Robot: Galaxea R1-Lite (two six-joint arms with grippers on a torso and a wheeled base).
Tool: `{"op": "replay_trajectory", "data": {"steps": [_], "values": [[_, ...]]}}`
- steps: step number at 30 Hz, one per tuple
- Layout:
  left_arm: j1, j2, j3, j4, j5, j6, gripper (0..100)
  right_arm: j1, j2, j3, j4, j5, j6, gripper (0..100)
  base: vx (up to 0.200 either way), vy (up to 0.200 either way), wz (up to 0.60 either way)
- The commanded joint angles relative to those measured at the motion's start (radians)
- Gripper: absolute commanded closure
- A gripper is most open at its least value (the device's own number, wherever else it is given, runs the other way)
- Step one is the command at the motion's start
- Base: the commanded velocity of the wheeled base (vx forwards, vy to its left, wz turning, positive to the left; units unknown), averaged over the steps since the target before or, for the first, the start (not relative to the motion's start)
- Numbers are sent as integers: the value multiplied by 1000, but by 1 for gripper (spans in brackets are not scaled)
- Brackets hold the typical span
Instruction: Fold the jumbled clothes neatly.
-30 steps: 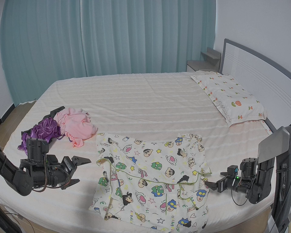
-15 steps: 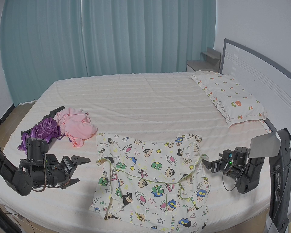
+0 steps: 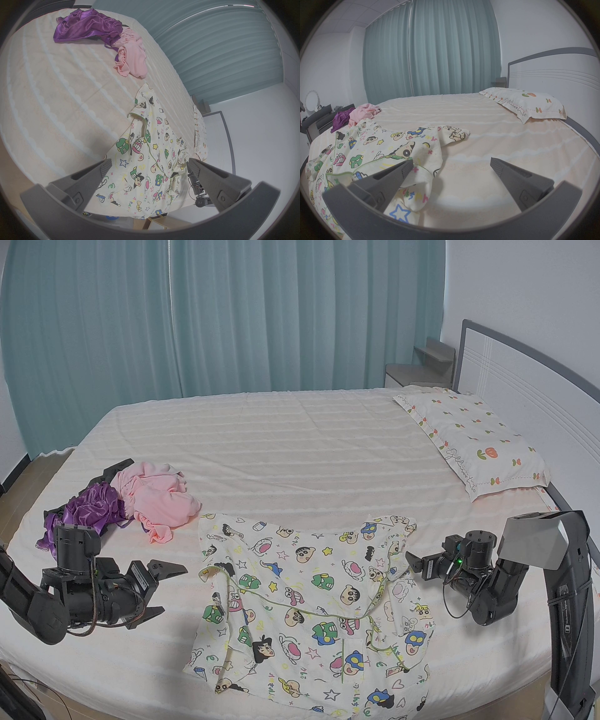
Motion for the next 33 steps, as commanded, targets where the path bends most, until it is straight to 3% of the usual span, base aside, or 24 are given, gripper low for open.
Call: {"op": "replay_trajectory", "data": {"steps": [1, 5, 10, 15, 21, 24, 26, 33], "values": [[-2, 10, 0, -1, 0, -2, 0, 18, 31, -39, 6, -25, 0, 0, 0, 0, 0], [-2, 7, 0, -1, 2, -2, 0, 47, 31, -82, 69, -74, 0, 0, 0, 0, 0], [0, 2, 8, -1, 6, 0, 0, 58, 20, -82, 64, -80, 6, 0, 0, 0, 0], [0, -18, 23, -1, 9, 0, 0, 44, -85, 64, 24, -71, 181, 0, 0, 0, 0], [0, -38, 40, -1, 8, 0, 0, 23, -116, 263, -117, -45, 260, 0, 0, 0, 0], [0, -48, 53, -1, 8, 0, 0, 3, -116, 352, -154, -14, 263, 0, 0, 0, 0], [0, -81, 71, -1, 8, -2, 0, -7, -130, 447, -154, 66, 273, 0, 0, 0, 0], [-6, -139, 108, 1, 8, -28, 0, 3, -133, 472, -154, 193, 311, 0, 0, 0, 0]]}}
